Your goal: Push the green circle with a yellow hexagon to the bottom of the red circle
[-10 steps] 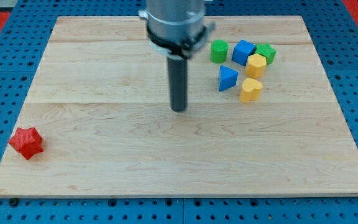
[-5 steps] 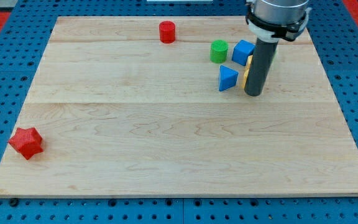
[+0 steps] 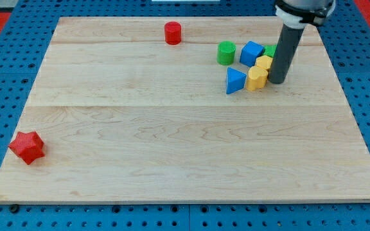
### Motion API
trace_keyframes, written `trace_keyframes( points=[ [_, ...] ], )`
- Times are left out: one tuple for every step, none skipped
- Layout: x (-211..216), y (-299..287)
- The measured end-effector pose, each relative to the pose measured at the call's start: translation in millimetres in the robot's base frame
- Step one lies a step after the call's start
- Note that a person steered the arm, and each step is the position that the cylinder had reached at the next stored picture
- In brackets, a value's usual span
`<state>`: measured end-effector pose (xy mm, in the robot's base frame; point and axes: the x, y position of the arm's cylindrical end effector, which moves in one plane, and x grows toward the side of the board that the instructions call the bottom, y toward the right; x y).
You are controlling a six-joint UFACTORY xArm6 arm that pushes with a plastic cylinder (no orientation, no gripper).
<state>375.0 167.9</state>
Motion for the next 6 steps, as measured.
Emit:
trace_keyframes(
  points=[
    [-20, 0],
    [-37, -12],
    [-51, -49],
    [-63, -78],
    [-69, -102],
    [-72, -121]
  ],
)
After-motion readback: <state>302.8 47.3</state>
